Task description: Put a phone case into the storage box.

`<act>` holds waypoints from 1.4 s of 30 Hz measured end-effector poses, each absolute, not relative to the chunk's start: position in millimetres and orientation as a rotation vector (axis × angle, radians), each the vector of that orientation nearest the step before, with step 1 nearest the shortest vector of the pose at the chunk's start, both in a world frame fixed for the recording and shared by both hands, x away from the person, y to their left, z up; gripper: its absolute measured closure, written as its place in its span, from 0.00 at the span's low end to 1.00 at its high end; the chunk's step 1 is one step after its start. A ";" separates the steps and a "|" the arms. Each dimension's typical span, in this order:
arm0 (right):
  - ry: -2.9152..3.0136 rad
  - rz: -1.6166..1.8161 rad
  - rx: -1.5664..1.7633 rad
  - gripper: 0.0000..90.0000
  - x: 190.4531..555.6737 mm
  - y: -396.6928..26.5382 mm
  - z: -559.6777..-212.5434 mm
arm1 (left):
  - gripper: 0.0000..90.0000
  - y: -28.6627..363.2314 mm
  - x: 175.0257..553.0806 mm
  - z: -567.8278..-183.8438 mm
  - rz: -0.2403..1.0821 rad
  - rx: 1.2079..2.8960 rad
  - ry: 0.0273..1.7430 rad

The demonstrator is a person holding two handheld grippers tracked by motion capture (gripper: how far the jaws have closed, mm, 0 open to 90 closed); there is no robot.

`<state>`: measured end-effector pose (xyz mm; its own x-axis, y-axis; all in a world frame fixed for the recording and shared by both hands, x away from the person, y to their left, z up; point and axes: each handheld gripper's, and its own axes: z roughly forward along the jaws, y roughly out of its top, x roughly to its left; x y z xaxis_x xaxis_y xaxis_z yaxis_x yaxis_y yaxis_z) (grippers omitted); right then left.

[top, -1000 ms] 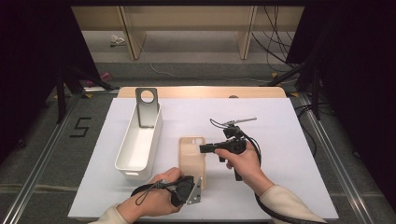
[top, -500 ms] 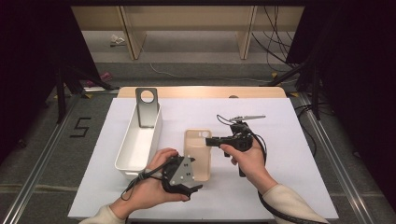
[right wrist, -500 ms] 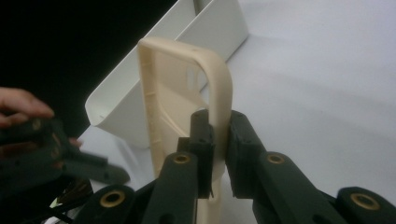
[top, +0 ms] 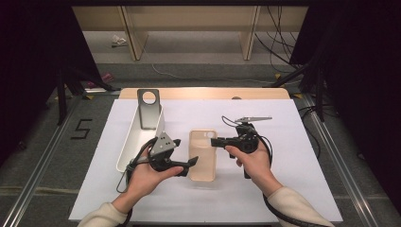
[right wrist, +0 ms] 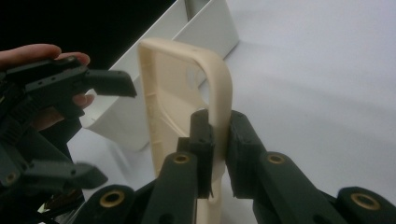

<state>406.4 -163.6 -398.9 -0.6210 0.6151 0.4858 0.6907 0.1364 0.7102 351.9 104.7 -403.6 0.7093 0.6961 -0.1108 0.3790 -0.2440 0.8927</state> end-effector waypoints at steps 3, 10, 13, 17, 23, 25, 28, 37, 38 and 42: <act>-2.316 -1.516 -1.330 0.91 405.8 -162.9 -398.7 | 0.20 102.9 356.0 -402.1 0.409 1.839 0.863; -2.322 -1.528 -1.329 0.91 404.6 -162.6 -397.3 | 0.36 98.3 364.7 -398.8 0.433 1.776 0.920; -2.324 -1.531 -1.332 0.91 404.3 -162.6 -396.9 | 0.45 97.0 366.8 -399.2 0.430 1.763 0.938; -2.326 -1.534 -1.334 0.91 404.0 -162.3 -396.6 | 0.52 95.4 368.6 -399.5 0.420 1.744 0.959; -2.334 -1.542 -1.329 0.91 403.1 -161.1 -395.8 | 0.65 95.0 371.9 -398.7 0.419 1.718 0.983; -2.337 -1.544 -1.326 0.91 403.1 -160.8 -395.8 | 0.68 93.8 372.3 -398.7 0.417 1.720 0.987; -2.338 -1.547 -1.322 0.91 402.9 -160.3 -395.5 | 0.72 91.5 372.4 -399.5 0.410 1.728 0.982; -2.347 -1.553 -1.319 0.91 402.0 -159.1 -395.2 | 0.83 91.1 371.7 -399.7 0.403 1.719 1.011; -2.349 -1.552 -1.315 0.91 401.9 -158.9 -395.2 | 0.84 91.2 371.5 -399.6 0.402 1.714 1.016; -2.355 -1.550 -1.314 0.91 401.3 -158.2 -395.5 | 0.88 92.4 370.6 -398.4 0.397 1.694 1.028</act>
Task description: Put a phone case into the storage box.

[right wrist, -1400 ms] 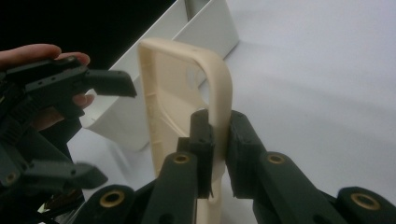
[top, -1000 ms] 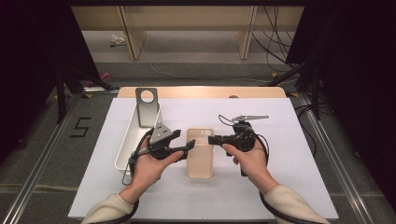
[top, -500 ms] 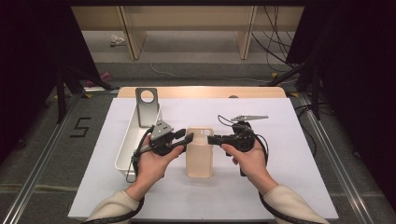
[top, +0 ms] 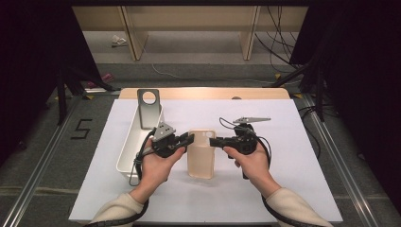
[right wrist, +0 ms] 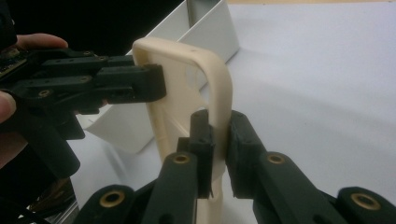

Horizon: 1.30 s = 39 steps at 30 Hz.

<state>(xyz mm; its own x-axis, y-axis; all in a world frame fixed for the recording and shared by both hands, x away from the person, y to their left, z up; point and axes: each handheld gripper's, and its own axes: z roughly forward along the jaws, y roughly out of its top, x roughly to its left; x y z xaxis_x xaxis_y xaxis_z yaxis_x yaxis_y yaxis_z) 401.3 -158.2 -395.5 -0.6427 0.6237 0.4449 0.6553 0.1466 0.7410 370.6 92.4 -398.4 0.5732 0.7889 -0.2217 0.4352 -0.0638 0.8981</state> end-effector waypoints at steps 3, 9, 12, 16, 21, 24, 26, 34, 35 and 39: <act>-2.353 -1.562 -1.319 0.91 401.8 -158.7 -395.6 | 0.91 92.7 369.1 -396.8 0.403 1.682 1.012; -2.357 -1.573 -1.313 0.91 401.5 -158.9 -395.1 | 0.91 92.3 368.2 -395.9 0.416 1.681 1.010; -2.360 -1.582 -1.313 0.91 401.3 -158.6 -394.9 | 0.92 92.1 367.5 -394.5 0.421 1.677 1.011; -2.370 -1.598 -1.312 0.91 400.8 -158.6 -393.9 | 0.92 92.2 366.8 -392.0 0.424 1.675 0.999; -2.382 -1.614 -1.311 0.90 400.8 -158.6 -394.1 | 0.92 92.7 366.4 -390.6 0.427 1.674 0.987; -2.387 -1.619 -1.312 0.89 400.8 -158.7 -393.9 | 0.92 92.8 366.0 -389.5 0.437 1.675 0.976; -2.397 -1.620 -1.310 0.88 400.7 -158.9 -393.5 | 0.92 93.1 365.6 -388.3 0.446 1.678 0.970; -2.407 -1.634 -1.315 0.79 400.9 -159.9 -392.1 | 0.92 96.4 366.2 -385.2 0.467 1.671 0.964; -2.413 -1.636 -1.315 0.76 401.0 -159.9 -392.1 | 0.92 97.1 366.4 -384.9 0.470 1.671 0.963; -2.430 -1.648 -1.307 0.64 401.5 -160.4 -391.8 | 0.92 99.1 367.0 -383.3 0.485 1.672 0.955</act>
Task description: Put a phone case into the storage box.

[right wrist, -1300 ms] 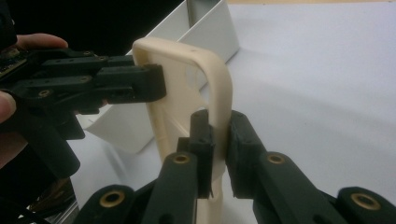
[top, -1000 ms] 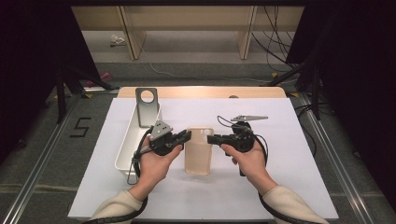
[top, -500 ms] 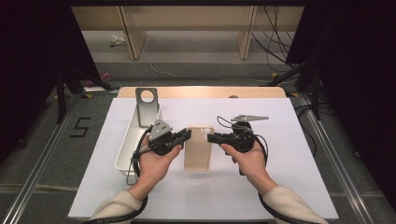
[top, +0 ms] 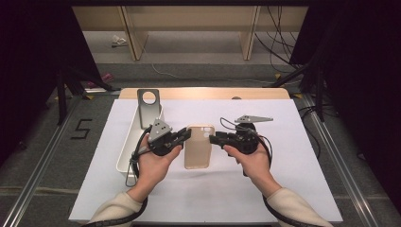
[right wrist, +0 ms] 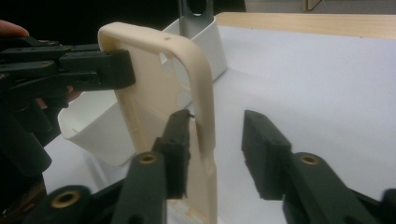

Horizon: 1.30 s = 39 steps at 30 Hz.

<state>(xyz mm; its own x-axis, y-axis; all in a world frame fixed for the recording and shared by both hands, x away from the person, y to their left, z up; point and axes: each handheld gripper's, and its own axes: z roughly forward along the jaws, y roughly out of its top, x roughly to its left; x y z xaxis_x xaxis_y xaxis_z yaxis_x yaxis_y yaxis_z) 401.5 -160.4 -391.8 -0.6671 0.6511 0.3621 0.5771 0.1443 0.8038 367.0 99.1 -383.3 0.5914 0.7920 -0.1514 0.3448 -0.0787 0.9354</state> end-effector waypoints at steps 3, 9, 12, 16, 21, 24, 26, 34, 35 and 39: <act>2.320 1.567 1.211 0.55 401.5 -160.4 -391.5 | 0.92 100.7 367.1 -382.0 0.498 1.671 0.952; 2.301 1.545 1.128 0.39 401.0 -162.8 -391.4 | 0.92 104.4 367.5 -378.3 0.514 1.664 0.945; 2.287 1.535 1.097 0.35 400.6 -165.1 -390.5 | 0.92 106.9 368.3 -377.0 0.522 1.660 0.945; 2.273 1.525 1.056 0.30 400.2 -169.7 -390.6 | 0.92 111.3 369.5 -375.0 0.540 1.657 0.937; 2.263 1.529 0.998 0.27 398.4 -179.2 -391.9 | 0.92 116.8 370.8 -371.4 0.551 1.642 0.940; 2.259 1.508 0.979 0.27 396.3 -184.5 -392.2 | 0.92 120.3 371.2 -368.7 0.558 1.630 0.942; 2.257 1.506 0.976 0.26 396.3 -188.1 -392.4 | 0.92 122.8 371.4 -367.1 0.567 1.630 0.938; 2.241 1.525 0.970 0.24 396.9 -200.6 -393.8 | 0.92 131.7 372.0 -362.5 0.589 1.617 0.934; 2.243 1.519 0.970 0.24 396.6 -201.5 -394.1 | 0.92 133.0 372.2 -361.8 0.591 1.613 0.937; 2.242 1.513 0.965 0.23 395.4 -206.4 -395.6 | 0.92 138.2 372.4 -358.5 0.594 1.602 0.940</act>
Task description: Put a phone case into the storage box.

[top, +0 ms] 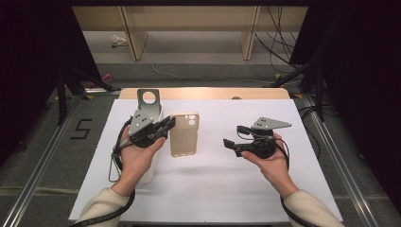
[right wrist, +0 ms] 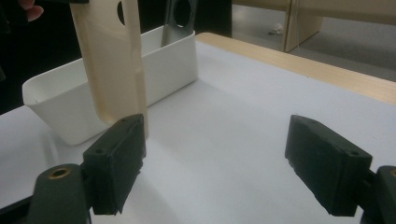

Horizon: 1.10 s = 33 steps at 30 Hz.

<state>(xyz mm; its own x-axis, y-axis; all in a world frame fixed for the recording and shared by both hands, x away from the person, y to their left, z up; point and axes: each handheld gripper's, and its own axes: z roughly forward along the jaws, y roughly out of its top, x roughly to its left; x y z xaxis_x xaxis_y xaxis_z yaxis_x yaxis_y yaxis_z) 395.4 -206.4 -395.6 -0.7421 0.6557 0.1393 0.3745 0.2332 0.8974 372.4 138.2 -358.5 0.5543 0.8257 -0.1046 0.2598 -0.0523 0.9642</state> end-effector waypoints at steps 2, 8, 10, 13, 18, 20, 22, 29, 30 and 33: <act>2.240 1.511 0.963 0.23 394.4 -209.1 -395.9 | 0.92 141.2 372.4 -356.7 0.593 1.594 0.945; 2.230 1.497 0.967 0.20 390.7 -217.4 -397.0 | 0.92 149.4 373.1 -351.6 0.604 1.577 0.949; 2.228 1.501 0.969 0.20 389.5 -220.0 -397.6 | 0.92 151.0 373.5 -350.6 0.604 1.580 0.944; 2.234 1.498 0.971 0.19 388.1 -224.3 -399.5 | 0.92 151.9 374.3 -350.4 0.596 1.575 0.943; 2.233 1.495 0.981 0.18 386.1 -231.1 -400.6 | 0.92 153.3 374.7 -348.6 0.599 1.580 0.936; 2.227 1.495 0.988 0.18 384.7 -234.3 -400.8 | 0.92 154.6 375.2 -347.1 0.601 1.580 0.932; 2.224 1.499 0.993 0.18 383.3 -237.4 -401.4 | 0.92 156.2 375.7 -345.1 0.599 1.573 0.929; 2.216 1.506 1.015 0.18 379.6 -247.0 -403.4 | 0.92 164.8 377.1 -335.6 0.607 1.556 0.921; 2.216 1.505 1.014 0.18 379.0 -248.0 -403.4 | 0.92 165.9 377.2 -334.5 0.608 1.555 0.919; 2.215 1.499 1.020 0.18 377.0 -250.6 -404.1 | 0.92 168.9 377.7 -332.1 0.607 1.553 0.917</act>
<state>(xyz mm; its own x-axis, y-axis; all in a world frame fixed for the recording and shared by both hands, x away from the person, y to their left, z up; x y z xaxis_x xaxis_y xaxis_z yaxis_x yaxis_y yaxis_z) 377.0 -250.6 -404.1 -0.7122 0.6851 0.1528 0.3964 0.2129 0.8931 377.7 168.9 -332.1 0.5574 0.8229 -0.1104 0.2196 -0.0180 0.9754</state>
